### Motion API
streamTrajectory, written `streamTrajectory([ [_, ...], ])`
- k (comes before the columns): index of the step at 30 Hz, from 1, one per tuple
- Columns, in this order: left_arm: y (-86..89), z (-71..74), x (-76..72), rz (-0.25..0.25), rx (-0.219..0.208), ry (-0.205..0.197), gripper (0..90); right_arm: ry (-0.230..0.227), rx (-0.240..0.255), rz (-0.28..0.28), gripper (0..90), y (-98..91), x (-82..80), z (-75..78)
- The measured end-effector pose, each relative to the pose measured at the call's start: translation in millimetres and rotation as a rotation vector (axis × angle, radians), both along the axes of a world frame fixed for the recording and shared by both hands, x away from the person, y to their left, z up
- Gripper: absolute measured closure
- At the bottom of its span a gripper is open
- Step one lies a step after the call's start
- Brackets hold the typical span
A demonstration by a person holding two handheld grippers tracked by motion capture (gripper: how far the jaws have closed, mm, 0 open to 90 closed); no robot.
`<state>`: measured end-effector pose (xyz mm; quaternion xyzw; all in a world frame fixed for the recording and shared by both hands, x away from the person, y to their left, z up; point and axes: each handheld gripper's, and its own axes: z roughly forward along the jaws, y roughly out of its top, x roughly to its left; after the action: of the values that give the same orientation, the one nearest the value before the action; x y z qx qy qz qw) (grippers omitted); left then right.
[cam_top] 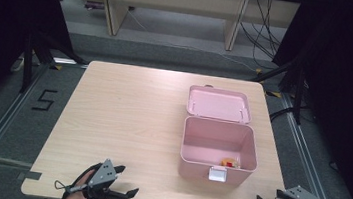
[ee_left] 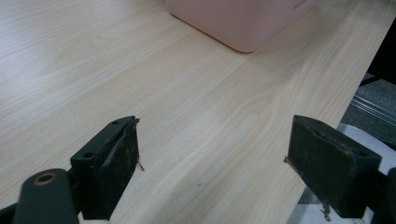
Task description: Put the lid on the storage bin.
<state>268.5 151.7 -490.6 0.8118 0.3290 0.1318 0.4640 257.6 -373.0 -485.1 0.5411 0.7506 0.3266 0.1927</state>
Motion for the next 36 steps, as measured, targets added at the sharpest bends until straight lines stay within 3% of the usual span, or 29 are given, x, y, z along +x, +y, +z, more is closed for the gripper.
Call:
streamTrajectory([
  [1,0.0,0.0,0.2,-0.001,-0.003,-0.001,15.8,-0.003,-0.018,0.013,22.9,-2.6,0.5,1.3],
  [2,-0.1,-0.2,0.5,0.001,-0.012,-0.002,15.7,0.009,0.014,-0.005,22.8,-0.6,-0.3,0.6],
  [5,-0.3,0.2,0.7,0.003,-0.015,0.002,15.8,0.011,0.018,-0.009,23.0,-1.6,-0.3,0.0],
  [6,-0.7,1.3,1.5,0.004,-0.017,0.008,15.8,0.005,-0.026,-0.008,23.1,-4.2,0.1,1.3],
  [9,-2.0,4.3,2.2,0.007,-0.025,0.018,15.8,0.005,-0.032,0.003,23.3,-5.4,1.1,-0.1],
  [10,-2.2,5.6,2.6,0.004,-0.020,0.012,15.8,0.029,-0.001,0.004,23.4,-4.0,1.0,-0.2],
  [17,-6.6,13.1,6.6,0.001,-0.042,0.015,15.8,0.012,-0.016,0.002,23.4,-4.4,1.7,-0.4],
  [21,-12.3,22.4,12.9,-0.005,-0.076,0.006,15.8,0.011,-0.014,0.002,23.4,-4.3,2.2,-1.1],
  [22,-16.8,29.1,17.5,-0.008,-0.100,-0.006,15.8,-0.015,-0.008,-0.004,23.4,-4.1,2.8,-3.0],
  [23,-16.8,29.1,17.5,-0.008,-0.100,-0.006,15.8,-0.015,-0.008,-0.004,23.4,-4.1,2.8,-3.0],
  [24,-21.6,35.7,22.1,-0.007,-0.104,-0.013,15.8,0.003,0.022,-0.023,23.4,-1.7,1.3,-2.3],
  [28,-34.0,44.2,32.9,-0.024,-0.115,-0.018,15.8,-0.016,-0.013,0.004,23.8,-5.4,2.0,-2.2],
  [36,-59.0,53.7,51.0,-0.062,-0.148,0.002,16.4,-0.024,-0.008,-0.003,23.8,-5.1,2.7,-2.7],
])
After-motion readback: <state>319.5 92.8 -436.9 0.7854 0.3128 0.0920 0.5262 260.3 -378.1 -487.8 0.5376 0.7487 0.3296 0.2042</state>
